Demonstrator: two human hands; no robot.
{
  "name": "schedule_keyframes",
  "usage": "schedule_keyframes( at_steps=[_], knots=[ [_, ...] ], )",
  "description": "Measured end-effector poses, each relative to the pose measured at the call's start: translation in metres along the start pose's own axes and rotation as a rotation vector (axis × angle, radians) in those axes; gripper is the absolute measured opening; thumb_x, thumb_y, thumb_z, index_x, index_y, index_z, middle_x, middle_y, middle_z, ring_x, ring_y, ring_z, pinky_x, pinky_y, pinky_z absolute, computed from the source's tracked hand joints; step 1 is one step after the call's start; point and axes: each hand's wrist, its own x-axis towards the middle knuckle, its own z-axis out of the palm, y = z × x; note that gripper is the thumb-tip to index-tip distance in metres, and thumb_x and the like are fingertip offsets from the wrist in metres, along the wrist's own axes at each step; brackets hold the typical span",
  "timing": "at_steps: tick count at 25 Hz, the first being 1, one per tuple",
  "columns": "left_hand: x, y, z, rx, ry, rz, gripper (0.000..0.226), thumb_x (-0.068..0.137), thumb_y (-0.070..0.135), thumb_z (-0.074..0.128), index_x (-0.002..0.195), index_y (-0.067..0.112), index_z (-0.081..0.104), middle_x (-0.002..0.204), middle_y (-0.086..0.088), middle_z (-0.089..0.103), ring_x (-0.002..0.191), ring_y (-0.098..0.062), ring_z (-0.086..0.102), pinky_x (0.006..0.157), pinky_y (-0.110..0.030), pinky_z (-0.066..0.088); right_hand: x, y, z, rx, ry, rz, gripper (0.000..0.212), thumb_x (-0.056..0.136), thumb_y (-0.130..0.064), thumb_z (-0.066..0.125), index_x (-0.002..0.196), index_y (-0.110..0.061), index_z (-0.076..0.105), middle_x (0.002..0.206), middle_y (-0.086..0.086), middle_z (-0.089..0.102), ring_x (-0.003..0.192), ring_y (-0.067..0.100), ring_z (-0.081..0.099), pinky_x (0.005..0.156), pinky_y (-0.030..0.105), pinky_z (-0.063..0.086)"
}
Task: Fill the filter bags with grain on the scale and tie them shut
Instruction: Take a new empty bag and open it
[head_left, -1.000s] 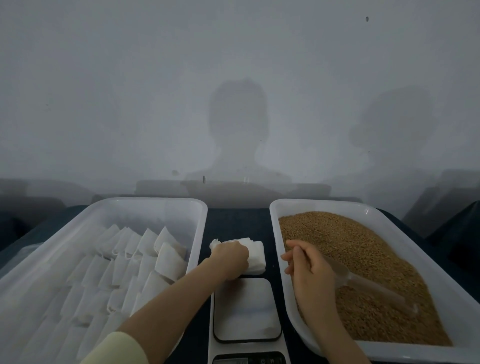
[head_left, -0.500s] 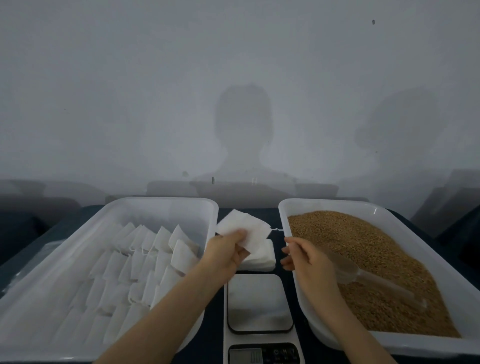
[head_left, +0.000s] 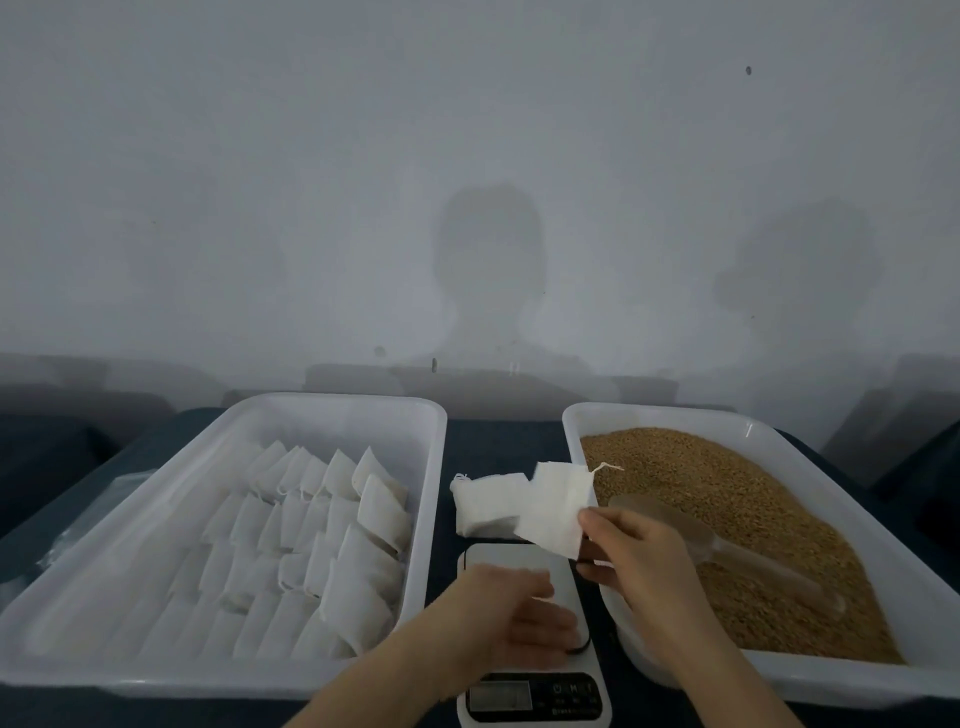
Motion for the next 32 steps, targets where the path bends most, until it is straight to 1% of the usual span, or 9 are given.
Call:
schedule_keyframes(
  at_steps=[3,6,9,15,20,24,27,30,32],
  knots=[
    [0.0,-0.006,-0.001,0.37,0.263,0.346,0.011,0.097,0.024,0.055,0.099,0.015,0.061,0.08,0.001,0.071,0.068,-0.007,0.068,0.061,-0.019,0.053,-0.006,0.001,-0.002,-0.182,0.035,-0.072,0.007,0.084,-0.021,0.067,0.079,-0.018,0.07,0.072,-0.001,0.07,0.068,0.009,0.067,0.053,0.015,0.051],
    [0.002,-0.004,0.004,0.376,0.35,0.557,0.006,0.095,0.025,0.059,0.097,0.022,0.063,0.087,0.003,0.07,0.078,-0.006,0.068,0.064,-0.016,0.054,-0.014,0.005,0.005,-0.344,-0.01,-0.172,0.008,0.084,-0.023,0.069,0.076,-0.019,0.069,0.07,-0.003,0.069,0.068,0.006,0.065,0.053,0.019,0.053],
    [0.005,-0.004,0.007,0.324,0.277,0.551,0.012,0.094,0.022,0.061,0.096,0.013,0.07,0.082,0.0,0.074,0.075,-0.007,0.07,0.063,-0.019,0.056,-0.018,0.006,0.009,-0.452,-0.046,-0.224,0.012,0.084,-0.028,0.068,0.074,-0.02,0.07,0.068,-0.003,0.069,0.066,0.008,0.065,0.063,0.026,0.056],
    [0.004,-0.007,0.003,0.304,0.279,0.479,0.017,0.095,0.023,0.059,0.089,0.012,0.07,0.077,-0.001,0.074,0.073,-0.011,0.071,0.061,-0.024,0.058,-0.023,0.004,0.007,-0.512,-0.116,-0.23,0.013,0.083,-0.026,0.069,0.07,-0.023,0.071,0.064,-0.01,0.067,0.065,-0.003,0.061,0.059,0.01,0.044],
    [0.002,-0.006,0.001,0.436,0.274,0.506,0.017,0.095,0.026,0.058,0.086,0.018,0.07,0.075,0.001,0.072,0.072,-0.009,0.069,0.06,-0.02,0.055,-0.021,0.002,0.005,-0.347,-0.132,-0.064,0.013,0.086,-0.027,0.066,0.077,-0.018,0.071,0.074,-0.002,0.071,0.073,0.008,0.066,0.073,0.027,0.056],
    [0.002,-0.004,0.0,0.584,0.335,0.501,0.016,0.092,0.029,0.061,0.079,0.021,0.068,0.069,0.005,0.071,0.066,-0.006,0.067,0.059,-0.015,0.053,-0.023,0.002,0.001,-0.534,-0.017,-0.332,0.007,0.085,-0.017,0.066,0.08,-0.017,0.061,0.071,-0.003,0.065,0.067,0.004,0.062,0.062,0.017,0.051],
    [0.001,-0.002,0.0,0.628,0.359,0.533,0.018,0.09,0.03,0.063,0.075,0.021,0.067,0.066,0.004,0.07,0.059,-0.004,0.065,0.057,-0.014,0.052,-0.023,0.004,0.001,-0.776,-0.111,-0.578,0.016,0.087,-0.004,0.06,0.082,-0.016,0.069,0.08,-0.002,0.064,0.072,0.004,0.058,0.067,0.015,0.045],
    [0.002,-0.002,0.001,0.77,0.39,0.638,0.021,0.087,0.029,0.065,0.069,0.021,0.063,0.061,0.006,0.063,0.054,0.005,0.057,0.053,-0.009,0.045,-0.021,0.006,0.005,-0.83,-0.16,-0.559,0.024,0.09,-0.004,0.054,0.098,-0.015,0.074,0.091,-0.002,0.063,0.083,0.008,0.058,0.072,0.01,0.041],
    [0.003,-0.005,0.003,0.889,0.411,0.709,0.018,0.088,0.027,0.066,0.072,0.019,0.063,0.059,0.012,0.055,0.055,0.01,0.054,0.057,-0.005,0.041,-0.019,0.003,0.007,-0.821,-0.138,-0.513,0.018,0.088,-0.01,0.058,0.09,-0.014,0.075,0.086,0.001,0.067,0.08,0.011,0.061,0.068,0.011,0.041]
  ],
)
